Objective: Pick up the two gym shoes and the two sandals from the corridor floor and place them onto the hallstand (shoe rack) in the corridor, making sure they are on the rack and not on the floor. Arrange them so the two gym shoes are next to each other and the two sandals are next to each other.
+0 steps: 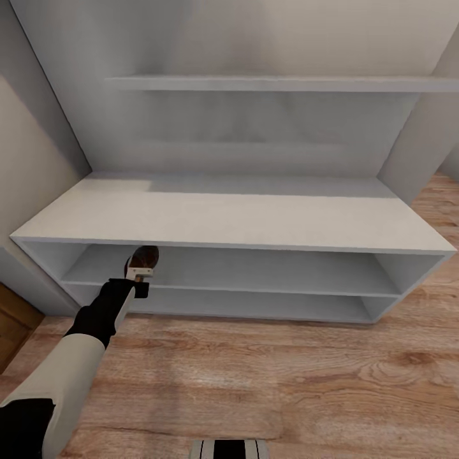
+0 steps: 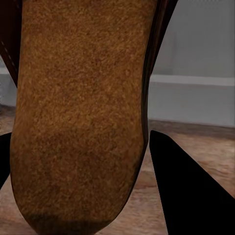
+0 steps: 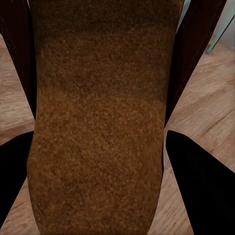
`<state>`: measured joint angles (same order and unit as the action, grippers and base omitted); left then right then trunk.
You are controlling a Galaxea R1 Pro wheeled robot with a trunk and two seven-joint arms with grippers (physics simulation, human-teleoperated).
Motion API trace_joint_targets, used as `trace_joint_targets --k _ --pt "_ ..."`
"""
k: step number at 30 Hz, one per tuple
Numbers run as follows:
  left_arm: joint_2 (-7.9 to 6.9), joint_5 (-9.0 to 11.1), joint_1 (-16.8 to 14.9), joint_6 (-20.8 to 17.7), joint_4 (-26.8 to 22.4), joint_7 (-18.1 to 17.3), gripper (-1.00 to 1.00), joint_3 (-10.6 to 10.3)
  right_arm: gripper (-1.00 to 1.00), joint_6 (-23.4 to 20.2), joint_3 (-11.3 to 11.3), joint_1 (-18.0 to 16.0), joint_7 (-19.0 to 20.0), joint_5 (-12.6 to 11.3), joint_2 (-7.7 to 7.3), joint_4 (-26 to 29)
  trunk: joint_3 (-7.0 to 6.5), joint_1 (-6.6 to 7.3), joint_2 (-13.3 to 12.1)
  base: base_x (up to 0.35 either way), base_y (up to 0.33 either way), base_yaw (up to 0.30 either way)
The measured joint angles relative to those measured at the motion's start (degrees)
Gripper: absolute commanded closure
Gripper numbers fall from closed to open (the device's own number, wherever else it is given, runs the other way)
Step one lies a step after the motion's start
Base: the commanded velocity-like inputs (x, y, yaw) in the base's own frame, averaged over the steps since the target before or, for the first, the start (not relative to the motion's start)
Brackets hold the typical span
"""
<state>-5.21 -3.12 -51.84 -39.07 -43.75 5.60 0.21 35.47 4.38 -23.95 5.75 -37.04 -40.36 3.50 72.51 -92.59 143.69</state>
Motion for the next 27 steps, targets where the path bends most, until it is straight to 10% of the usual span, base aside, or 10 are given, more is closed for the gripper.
trace_joint_targets --k 27 --pt "-0.07 0.1 0.0 0.0 0.0 0.1 1.00 0.2 1.00 0.0 0.0 0.0 0.0 0.0 0.01 0.0 0.00 0.00 0.0 0.087 -0.020 -0.038"
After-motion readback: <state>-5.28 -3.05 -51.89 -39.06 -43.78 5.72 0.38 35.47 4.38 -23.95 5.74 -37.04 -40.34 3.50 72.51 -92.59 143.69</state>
